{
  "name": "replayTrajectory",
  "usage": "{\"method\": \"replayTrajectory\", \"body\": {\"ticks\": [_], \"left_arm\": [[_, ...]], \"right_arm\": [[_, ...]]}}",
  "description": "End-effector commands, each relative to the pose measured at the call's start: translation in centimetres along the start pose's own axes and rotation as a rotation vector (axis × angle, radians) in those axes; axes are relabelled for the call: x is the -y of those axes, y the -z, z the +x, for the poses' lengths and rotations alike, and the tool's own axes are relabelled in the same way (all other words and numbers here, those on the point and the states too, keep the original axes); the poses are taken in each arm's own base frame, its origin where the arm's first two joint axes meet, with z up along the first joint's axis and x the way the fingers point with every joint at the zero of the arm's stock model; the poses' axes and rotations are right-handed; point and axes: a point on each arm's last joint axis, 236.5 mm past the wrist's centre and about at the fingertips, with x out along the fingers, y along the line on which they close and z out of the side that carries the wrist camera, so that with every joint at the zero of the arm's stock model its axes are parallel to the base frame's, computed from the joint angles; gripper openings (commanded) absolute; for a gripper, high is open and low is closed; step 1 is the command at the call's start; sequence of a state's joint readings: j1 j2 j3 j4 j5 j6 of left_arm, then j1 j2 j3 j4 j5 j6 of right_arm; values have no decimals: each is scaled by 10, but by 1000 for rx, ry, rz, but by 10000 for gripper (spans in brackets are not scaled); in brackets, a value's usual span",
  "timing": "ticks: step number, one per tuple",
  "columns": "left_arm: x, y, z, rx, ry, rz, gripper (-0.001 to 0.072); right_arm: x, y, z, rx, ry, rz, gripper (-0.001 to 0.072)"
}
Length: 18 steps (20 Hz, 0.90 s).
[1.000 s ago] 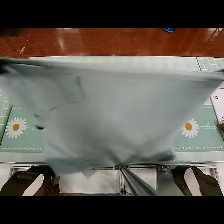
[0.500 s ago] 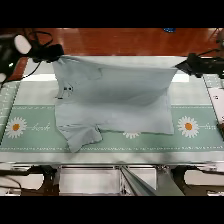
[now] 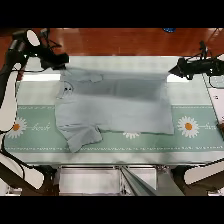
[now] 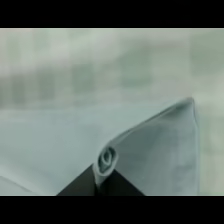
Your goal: Fold the shirts.
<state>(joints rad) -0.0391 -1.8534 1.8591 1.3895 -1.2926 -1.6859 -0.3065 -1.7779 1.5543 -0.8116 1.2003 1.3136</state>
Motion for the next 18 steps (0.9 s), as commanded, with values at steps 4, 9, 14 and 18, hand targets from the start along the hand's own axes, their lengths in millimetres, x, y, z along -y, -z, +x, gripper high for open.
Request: {"method": "replayTrajectory", "body": {"ticks": [4, 9, 14, 18], "left_arm": [[-1, 92, 28, -353, 50, 57, 18], [-4, 113, 33, -446, 47, 50, 76], [-15, 121, -1, -485, 51, 50, 508], [-62, 149, -51, -437, 13, -96, 508]], "right_arm": [[46, 82, 9, -305, 116, 15, 19], [51, 90, 17, -322, 147, 49, 183], [52, 87, -30, -288, 233, 59, 407], [69, 90, -99, -100, 393, 78, 407]]}}
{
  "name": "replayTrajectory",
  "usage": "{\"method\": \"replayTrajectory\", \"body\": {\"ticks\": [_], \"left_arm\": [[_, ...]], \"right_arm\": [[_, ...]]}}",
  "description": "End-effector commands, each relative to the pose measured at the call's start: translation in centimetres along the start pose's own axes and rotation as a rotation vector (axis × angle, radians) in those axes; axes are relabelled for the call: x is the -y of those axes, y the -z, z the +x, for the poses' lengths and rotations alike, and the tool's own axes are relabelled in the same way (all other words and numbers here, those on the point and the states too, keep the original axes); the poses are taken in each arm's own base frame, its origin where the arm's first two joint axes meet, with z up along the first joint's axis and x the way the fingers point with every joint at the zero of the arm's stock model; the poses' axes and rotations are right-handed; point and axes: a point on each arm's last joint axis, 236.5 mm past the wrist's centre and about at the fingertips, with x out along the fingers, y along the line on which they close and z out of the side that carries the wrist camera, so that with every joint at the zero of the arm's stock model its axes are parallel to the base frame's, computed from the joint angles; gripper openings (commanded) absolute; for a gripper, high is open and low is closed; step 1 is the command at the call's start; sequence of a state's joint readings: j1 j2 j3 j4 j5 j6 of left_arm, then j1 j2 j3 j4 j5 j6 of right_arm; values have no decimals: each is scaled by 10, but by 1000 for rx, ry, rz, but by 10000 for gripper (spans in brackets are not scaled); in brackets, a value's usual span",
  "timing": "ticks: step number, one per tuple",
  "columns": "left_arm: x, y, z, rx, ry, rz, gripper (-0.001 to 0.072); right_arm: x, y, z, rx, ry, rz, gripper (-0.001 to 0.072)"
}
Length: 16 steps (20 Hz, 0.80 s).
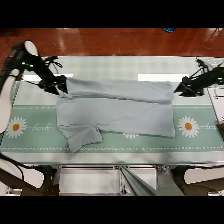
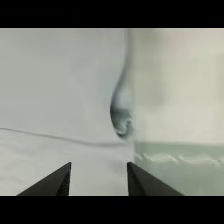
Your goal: Fold the shirts.
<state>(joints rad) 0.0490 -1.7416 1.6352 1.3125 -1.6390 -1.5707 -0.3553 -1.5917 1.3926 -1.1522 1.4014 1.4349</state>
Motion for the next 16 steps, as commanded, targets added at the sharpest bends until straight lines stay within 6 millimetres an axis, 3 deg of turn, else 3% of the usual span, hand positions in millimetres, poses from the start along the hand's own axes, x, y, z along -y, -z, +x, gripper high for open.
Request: {"method": "replayTrajectory", "body": {"ticks": [1, 3, 5, 8, 11, 16], "left_arm": [[-44, 53, -13, 13, 1, -146, 508], [-66, 88, 6, 100, 82, -252, 508], [-69, 121, 27, 172, 264, -359, 508], [-67, 158, 48, 211, 479, -469, 508], [-65, 169, 62, 208, 509, -519, 508], [-46, 171, 74, 142, 450, -460, 508]], "right_arm": [[20, 23, -31, 160, 70, 46, 407], [5, 57, -10, 240, -22, 58, 407], [-17, 97, 12, 259, -139, 65, 407], [-30, 139, 28, 228, -210, 73, 407], [-37, 151, 27, 206, -232, 67, 407], [-47, 149, 24, 213, -279, 84, 407]]}}
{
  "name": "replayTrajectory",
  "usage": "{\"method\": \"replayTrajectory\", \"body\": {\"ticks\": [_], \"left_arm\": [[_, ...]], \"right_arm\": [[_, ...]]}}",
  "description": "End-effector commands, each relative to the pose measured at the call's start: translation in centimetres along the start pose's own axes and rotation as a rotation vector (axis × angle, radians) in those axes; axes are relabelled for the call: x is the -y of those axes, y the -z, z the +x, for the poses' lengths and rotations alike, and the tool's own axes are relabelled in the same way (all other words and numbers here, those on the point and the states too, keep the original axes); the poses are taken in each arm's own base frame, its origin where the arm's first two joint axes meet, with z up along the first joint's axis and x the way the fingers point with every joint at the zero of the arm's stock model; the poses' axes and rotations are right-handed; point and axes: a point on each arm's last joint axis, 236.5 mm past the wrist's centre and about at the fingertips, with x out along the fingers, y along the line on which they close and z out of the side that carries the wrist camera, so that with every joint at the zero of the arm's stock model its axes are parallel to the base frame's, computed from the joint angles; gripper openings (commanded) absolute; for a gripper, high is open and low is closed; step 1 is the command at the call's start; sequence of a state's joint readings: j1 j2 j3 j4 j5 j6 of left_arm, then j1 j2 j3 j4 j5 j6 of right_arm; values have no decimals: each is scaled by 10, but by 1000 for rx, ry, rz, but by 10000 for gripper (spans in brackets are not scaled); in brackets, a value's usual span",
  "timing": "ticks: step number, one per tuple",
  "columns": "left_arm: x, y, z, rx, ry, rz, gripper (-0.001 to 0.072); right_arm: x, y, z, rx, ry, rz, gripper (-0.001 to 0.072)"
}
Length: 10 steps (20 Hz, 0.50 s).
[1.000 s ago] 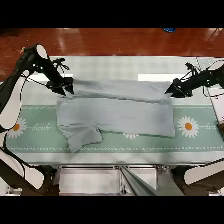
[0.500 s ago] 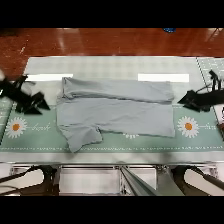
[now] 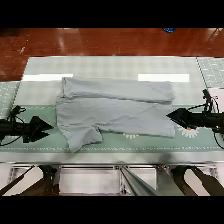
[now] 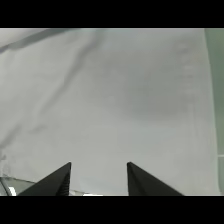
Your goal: Fold the shirts.
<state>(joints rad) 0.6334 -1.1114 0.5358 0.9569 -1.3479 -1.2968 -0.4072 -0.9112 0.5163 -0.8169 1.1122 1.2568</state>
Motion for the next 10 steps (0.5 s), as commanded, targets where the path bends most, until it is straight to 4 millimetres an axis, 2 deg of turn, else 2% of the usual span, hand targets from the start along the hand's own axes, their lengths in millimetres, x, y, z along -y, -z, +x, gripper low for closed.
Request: {"method": "replayTrajectory", "body": {"ticks": [1, 5, 10], "left_arm": [[7, 8, 16, -26, -22, 29, 508], [15, 17, 42, -90, -67, 68, 508], [36, 23, 72, -123, -66, 122, 507]], "right_arm": [[-8, 2, 0, 6, -36, 14, 407], [-10, 1, 0, 10, -47, 21, 407], [-10, -5, 0, 35, -45, 36, 407]]}}
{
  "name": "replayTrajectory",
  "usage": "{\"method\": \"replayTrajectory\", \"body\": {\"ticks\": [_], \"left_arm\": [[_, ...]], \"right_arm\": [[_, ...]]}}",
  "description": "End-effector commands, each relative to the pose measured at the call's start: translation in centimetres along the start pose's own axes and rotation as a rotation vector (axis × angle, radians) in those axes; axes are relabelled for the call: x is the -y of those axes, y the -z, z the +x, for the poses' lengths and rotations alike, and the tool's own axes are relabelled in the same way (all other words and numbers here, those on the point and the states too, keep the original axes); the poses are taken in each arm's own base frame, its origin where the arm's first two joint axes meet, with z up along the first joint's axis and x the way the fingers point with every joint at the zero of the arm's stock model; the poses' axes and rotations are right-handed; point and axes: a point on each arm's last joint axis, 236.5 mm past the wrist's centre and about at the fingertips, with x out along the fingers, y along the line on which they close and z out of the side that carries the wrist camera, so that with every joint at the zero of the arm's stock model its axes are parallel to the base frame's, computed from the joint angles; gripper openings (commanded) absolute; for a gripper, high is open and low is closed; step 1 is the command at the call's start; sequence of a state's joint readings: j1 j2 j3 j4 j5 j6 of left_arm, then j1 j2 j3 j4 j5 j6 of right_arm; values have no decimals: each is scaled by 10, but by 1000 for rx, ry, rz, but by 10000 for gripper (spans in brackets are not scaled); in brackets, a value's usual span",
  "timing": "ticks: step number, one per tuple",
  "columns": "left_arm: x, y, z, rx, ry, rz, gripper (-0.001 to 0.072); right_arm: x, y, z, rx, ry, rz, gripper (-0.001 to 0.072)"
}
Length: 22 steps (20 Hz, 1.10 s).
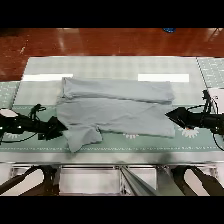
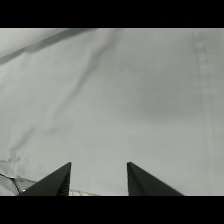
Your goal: Fold the shirts.
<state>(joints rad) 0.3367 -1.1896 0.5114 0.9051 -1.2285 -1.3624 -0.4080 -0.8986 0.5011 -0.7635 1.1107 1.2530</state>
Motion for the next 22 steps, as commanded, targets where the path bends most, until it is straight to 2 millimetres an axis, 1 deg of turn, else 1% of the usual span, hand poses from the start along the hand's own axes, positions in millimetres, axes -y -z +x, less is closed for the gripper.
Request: {"method": "replayTrajectory", "body": {"ticks": [1, 2, 3, 4, 5, 6, 7, 8, 9, 10, 12, 13, 14, 16, 18, 21, 22], "left_arm": [[10, -2, 22, -5, -26, 40, 507], [11, -2, 26, -7, -35, 49, 505], [10, -3, 28, -7, -40, 43, 424], [9, -3, 29, -9, -40, 38, 150], [9, -3, 29, -10, -40, 42, 27], [10, -1, 28, -19, -38, 44, 18], [10, 1, 28, -26, -37, 47, 18], [11, 2, 28, -32, -34, 46, 18], [14, 2, 28, -31, -22, 41, 18], [17, 2, 28, -27, -7, 34, 18], [20, 1, 28, -24, 2, 33, 18], [19, 1, 28, -25, 1, 35, 18], [20, 1, 28, -26, 2, 38, 18], [19, 0, 28, -18, 0, 38, 18], [19, -3, 28, -8, -2, 39, 18], [18, -5, 28, 3, -3, 58, 18], [18, -6, 28, 4, -3, 58, 18]], "right_arm": [[0, -7, -1, 30, 3, 18, 407], [1, -12, -3, 44, 4, 24, 407], [1, -16, -8, 53, 2, 35, 407], [5, -21, -16, 63, 8, 46, 407], [17, -26, -28, 73, 36, 61, 407], [39, -26, -39, 76, 95, 87, 407], [66, -18, -49, 56, 168, 140, 407], [92, 0, -56, 15, 238, 212, 407], [111, 22, -56, -35, 277, 287, 407], [117, 37, -48, -61, 280, 350, 407], [108, 58, -27, -110, 204, 391, 407], [108, 69, -22, -135, 194, 406, 407], [109, 71, -19, -135, 193, 415, 407], [110, 68, -18, -120, 192, 417, 407], [107, 64, -14, -115, 161, 430, 407], [96, 45, 1, -79, 52, 437, 407], [96, 46, 6, -94, 33, 456, 406]]}}
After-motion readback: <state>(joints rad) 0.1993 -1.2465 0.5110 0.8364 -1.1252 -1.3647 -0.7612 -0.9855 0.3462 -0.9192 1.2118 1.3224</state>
